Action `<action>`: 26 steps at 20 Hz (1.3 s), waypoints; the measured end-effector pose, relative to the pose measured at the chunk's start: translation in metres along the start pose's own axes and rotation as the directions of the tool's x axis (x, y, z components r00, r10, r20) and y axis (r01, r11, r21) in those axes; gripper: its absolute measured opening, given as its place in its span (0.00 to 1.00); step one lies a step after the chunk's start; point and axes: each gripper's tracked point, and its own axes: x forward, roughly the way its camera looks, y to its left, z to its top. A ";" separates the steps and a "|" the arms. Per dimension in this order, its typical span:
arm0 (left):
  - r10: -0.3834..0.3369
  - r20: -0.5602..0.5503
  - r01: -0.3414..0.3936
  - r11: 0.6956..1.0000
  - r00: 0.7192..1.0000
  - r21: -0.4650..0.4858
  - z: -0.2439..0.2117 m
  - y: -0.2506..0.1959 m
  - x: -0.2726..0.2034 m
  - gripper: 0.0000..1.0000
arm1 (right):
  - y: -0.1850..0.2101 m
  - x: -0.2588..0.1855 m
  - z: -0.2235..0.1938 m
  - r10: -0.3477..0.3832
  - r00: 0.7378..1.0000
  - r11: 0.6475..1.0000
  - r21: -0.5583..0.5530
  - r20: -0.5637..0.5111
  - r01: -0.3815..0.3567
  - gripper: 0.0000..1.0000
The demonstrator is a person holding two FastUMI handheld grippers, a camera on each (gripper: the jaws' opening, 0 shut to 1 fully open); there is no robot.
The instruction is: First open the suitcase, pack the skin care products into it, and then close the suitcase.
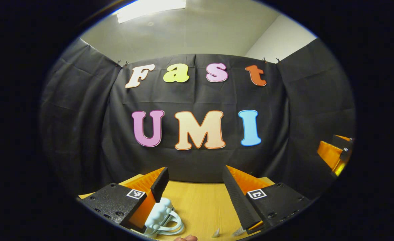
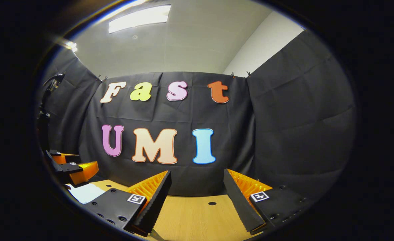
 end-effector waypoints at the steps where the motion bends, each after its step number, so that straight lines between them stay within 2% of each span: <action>1: 0.022 -0.009 -0.021 1.000 1.000 0.019 -0.005 0.004 0.000 0.95 | 0.001 0.002 -0.004 0.017 1.000 1.000 0.011 -0.004 -0.016 0.97; 4: 0.054 -0.041 -0.051 0.997 0.998 0.066 -0.023 0.013 0.003 0.93 | 0.009 0.012 -0.015 0.056 0.998 0.998 0.032 -0.018 -0.055 0.97; 7: 0.034 -0.134 -0.029 0.999 0.990 0.035 -0.062 0.018 0.012 0.96 | 0.014 0.022 -0.019 0.040 0.999 0.999 0.006 -0.024 -0.040 0.98; 9: 0.012 -0.241 -0.012 1.000 0.970 0.000 -0.098 0.025 0.020 0.96 | 0.017 0.026 -0.024 0.006 0.999 1.000 -0.008 -0.032 -0.006 0.94; 12: 0.000 -0.365 -0.006 1.000 0.931 -0.014 -0.145 0.039 0.028 0.97 | 0.031 0.031 -0.032 -0.019 0.998 1.000 -0.021 -0.054 0.018 0.97; 16: -0.019 -0.534 0.025 1.000 0.845 0.003 -0.209 0.047 0.026 0.97 | 0.039 0.035 -0.034 -0.049 0.997 0.997 -0.063 -0.067 0.045 0.98; 17: -0.026 -0.569 0.029 1.000 0.822 -0.003 -0.223 0.047 0.026 0.94 | 0.041 0.035 -0.035 -0.055 0.996 0.996 -0.073 -0.071 0.049 0.99; 18: -0.034 -0.603 0.034 0.999 0.797 -0.012 -0.236 0.047 0.024 0.96 | 0.042 0.034 -0.038 -0.060 0.995 0.995 -0.083 -0.076 0.054 0.99; 23: -0.054 -0.711 0.055 0.998 0.702 -0.021 -0.283 0.043 0.022 0.96 | 0.036 0.030 -0.047 -0.093 0.990 0.989 -0.128 -0.107 0.079 0.99; 26: -0.093 -0.775 0.074 0.995 0.625 -0.060 -0.309 0.034 0.018 0.96 | 0.030 0.027 -0.051 -0.116 0.986 0.984 -0.148 -0.121 0.098 0.99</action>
